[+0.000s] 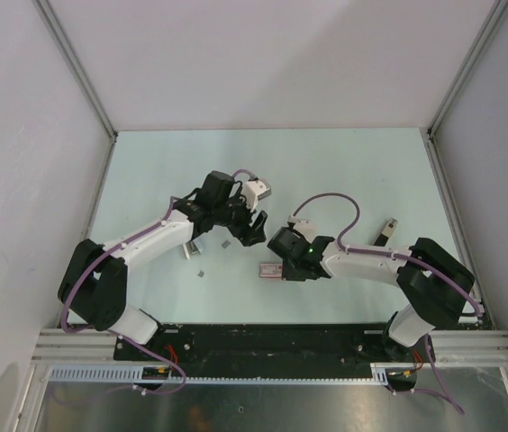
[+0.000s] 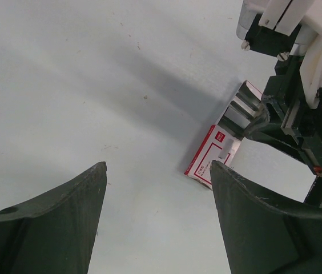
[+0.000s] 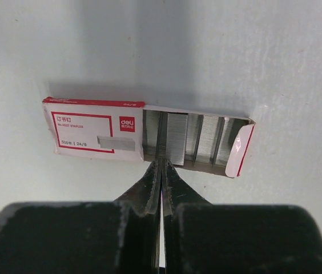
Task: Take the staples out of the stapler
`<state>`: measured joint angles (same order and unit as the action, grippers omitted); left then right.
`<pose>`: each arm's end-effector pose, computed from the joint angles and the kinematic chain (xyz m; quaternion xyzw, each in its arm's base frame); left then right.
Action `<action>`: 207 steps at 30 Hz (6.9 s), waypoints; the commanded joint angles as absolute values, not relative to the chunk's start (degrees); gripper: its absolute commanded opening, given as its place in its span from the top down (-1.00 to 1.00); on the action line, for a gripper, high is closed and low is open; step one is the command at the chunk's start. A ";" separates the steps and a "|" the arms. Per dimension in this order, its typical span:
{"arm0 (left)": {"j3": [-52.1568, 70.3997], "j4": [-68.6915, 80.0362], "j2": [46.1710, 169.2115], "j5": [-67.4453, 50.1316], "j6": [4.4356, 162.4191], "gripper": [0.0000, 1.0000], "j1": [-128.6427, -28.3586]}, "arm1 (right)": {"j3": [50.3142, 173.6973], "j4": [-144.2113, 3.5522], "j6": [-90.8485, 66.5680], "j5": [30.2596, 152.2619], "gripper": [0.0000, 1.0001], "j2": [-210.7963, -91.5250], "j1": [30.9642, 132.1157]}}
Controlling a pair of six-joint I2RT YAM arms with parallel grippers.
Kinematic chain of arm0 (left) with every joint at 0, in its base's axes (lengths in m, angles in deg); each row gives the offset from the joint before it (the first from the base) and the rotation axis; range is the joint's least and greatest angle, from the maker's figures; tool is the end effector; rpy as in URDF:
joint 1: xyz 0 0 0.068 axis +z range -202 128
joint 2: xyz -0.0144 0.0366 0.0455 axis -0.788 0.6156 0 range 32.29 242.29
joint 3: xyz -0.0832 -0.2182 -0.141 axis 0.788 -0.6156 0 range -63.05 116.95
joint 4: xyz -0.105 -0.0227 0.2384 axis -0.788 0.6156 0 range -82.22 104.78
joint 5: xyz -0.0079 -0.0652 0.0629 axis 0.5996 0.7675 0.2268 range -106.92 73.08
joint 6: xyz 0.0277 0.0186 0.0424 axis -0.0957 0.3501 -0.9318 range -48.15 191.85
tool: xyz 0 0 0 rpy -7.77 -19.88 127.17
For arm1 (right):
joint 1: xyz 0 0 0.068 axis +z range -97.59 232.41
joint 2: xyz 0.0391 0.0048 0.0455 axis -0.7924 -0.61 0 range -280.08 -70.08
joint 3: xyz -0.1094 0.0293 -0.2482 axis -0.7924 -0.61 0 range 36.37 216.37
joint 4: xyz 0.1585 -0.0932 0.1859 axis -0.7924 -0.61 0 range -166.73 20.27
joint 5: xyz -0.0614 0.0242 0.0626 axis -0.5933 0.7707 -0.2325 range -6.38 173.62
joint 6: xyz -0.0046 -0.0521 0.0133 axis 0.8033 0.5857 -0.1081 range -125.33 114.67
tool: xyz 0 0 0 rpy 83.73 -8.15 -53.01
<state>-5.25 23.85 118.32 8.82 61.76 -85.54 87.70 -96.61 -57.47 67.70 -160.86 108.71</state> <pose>0.2598 -0.1908 0.2397 0.4141 0.8020 -0.2779 0.3289 0.1716 0.2396 0.1689 -0.0068 0.9697 0.0856 0.2287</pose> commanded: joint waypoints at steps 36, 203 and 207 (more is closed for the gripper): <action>-8.75 29.10 126.40 -14.62 53.48 -0.48 -84.27 | 84.10 -85.93 -52.44 66.62 0.55 -145.32 103.90; 3.52 -24.92 113.05 55.65 138.28 0.81 -76.37 | 83.04 -39.84 -53.85 86.08 0.72 -129.59 99.84; 2.75 -25.00 112.30 55.66 137.52 0.49 -76.40 | 83.04 -40.27 -53.80 85.89 0.81 -129.54 99.85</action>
